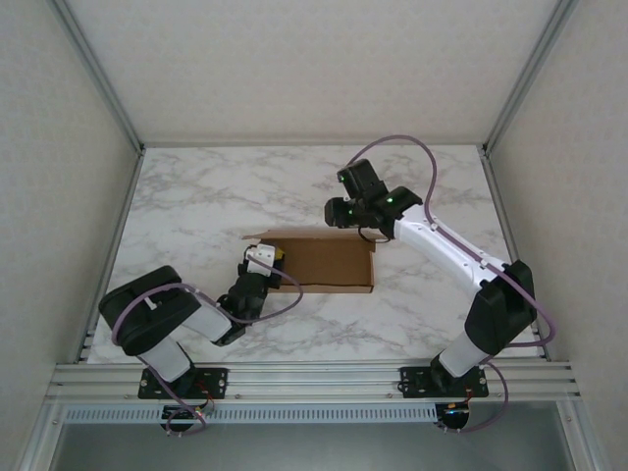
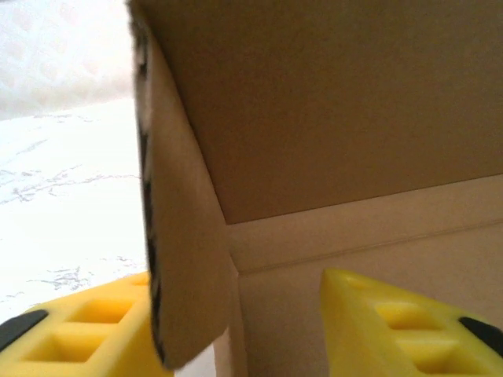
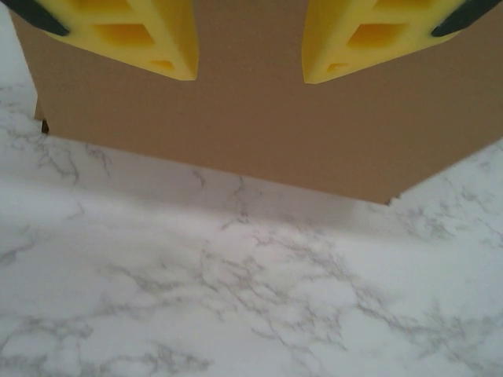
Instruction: Fold the paper box
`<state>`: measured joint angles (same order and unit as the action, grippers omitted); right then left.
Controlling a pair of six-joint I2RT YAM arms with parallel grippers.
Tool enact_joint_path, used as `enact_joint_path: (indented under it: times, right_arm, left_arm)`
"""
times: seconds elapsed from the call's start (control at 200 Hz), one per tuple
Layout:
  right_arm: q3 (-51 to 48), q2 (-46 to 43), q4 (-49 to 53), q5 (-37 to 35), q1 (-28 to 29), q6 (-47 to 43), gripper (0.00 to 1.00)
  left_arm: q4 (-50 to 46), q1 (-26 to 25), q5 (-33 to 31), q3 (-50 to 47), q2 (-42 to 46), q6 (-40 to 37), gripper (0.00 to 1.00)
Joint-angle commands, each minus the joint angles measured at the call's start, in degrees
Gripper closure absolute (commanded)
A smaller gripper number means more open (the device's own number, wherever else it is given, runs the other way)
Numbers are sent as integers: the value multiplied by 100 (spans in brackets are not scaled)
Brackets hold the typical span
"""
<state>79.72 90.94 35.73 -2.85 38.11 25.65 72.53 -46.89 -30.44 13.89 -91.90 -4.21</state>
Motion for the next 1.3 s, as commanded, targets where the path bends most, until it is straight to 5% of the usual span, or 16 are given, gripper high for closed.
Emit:
enact_joint_path:
  times: [0.0, 0.3, 0.531, 0.721, 0.871, 0.936, 1.141, 1.292]
  right_arm:
    - [-197, -129, -140, 90, -3, 165, 60]
    - [-715, -155, -446, -9, 2, 204, 61]
    - [-736, -138, -504, -190, 1, 100, 60]
    - [-858, -126, -566, -146, 4, 76, 60]
    - [-1232, -260, -724, 62, 12, 111, 60]
    - [-1417, -305, -779, 111, 22, 122, 60]
    - [-2004, -377, -950, 175, 94, 118, 60]
    - [-2129, -197, -906, 212, 100, -47, 60]
  left_arm:
    - [-365, -101, 54, -246, 389, 458, 48]
    - [-1376, -232, 6, -708, 1731, 1069, 44]
    - [-3110, -250, -168, -1040, 3729, 2299, 46]
    - [-5532, -235, -1790, -585, 5370, 3471, 52]
    - [-7337, 32, -2565, 547, 5134, 4627, 50]
    - [-7961, 311, -2188, 1211, 4623, 4877, 48]
    - [-8076, 1008, -849, 2273, 3470, 3782, 34]
    - [-7839, 2033, 1227, 2446, 3134, 3729, 31]
